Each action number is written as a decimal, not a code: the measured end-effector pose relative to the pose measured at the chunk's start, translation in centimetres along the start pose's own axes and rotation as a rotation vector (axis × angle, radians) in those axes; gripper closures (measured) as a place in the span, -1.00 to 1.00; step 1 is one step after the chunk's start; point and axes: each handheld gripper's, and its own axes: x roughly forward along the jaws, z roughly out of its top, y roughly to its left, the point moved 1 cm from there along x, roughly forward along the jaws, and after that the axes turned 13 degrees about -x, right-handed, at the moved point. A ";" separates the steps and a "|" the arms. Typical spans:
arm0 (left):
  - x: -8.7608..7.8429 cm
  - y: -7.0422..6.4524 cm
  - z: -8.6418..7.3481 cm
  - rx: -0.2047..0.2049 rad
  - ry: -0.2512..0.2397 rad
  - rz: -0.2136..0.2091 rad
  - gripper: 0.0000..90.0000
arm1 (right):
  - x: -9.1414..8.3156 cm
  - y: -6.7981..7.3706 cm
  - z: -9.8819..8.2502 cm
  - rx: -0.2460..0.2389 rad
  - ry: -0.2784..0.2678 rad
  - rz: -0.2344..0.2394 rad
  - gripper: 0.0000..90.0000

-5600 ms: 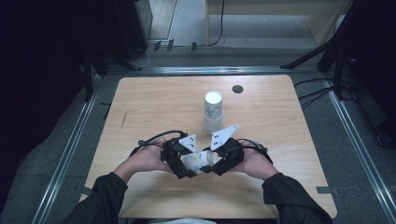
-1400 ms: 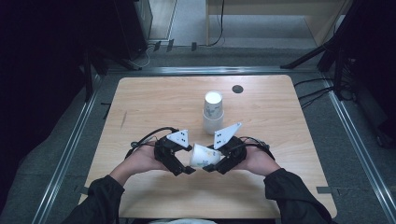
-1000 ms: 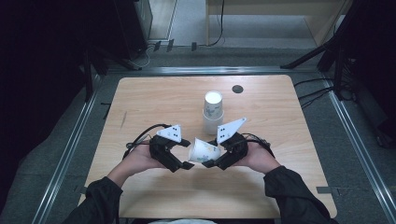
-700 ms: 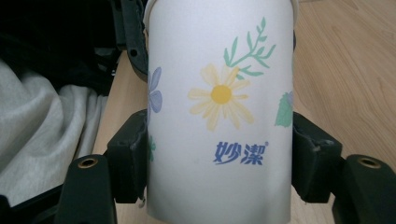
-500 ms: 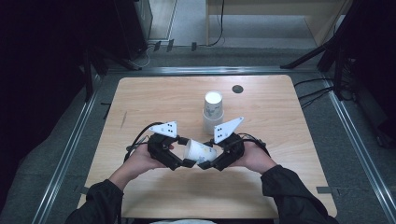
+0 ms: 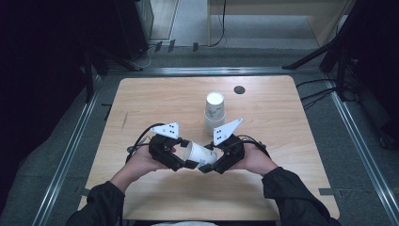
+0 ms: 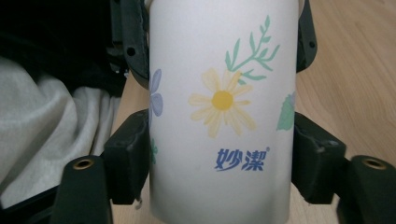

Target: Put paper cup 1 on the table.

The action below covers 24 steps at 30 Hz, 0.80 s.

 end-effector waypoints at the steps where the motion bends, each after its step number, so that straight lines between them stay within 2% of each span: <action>1: 0.0 0.0 0.0 0.000 0.015 -0.001 -0.50 | 0.2 0.1 0.0 0.000 0.021 -0.008 -0.39; 3: 0.0 0.0 0.0 0.001 0.026 0.007 -0.50 | 0.5 0.1 -0.2 -0.001 0.049 0.000 -0.40; 8: 0.2 -0.1 -0.1 0.038 0.078 0.069 -0.50 | 1.3 0.1 -0.5 -0.018 0.107 -0.008 -0.41; 14: 1.5 -0.5 -0.4 0.085 0.192 0.140 -0.49 | 1.8 0.0 -0.8 -0.017 0.139 -0.006 -0.39; 17: 2.1 -0.7 -0.5 0.104 0.234 0.171 -0.50 | 2.2 0.0 -0.9 -0.027 0.162 -0.002 -0.37; 24: 3.0 -1.3 -0.7 0.138 0.293 0.202 -0.50 | 3.5 0.4 -1.3 -0.040 0.208 0.035 -0.28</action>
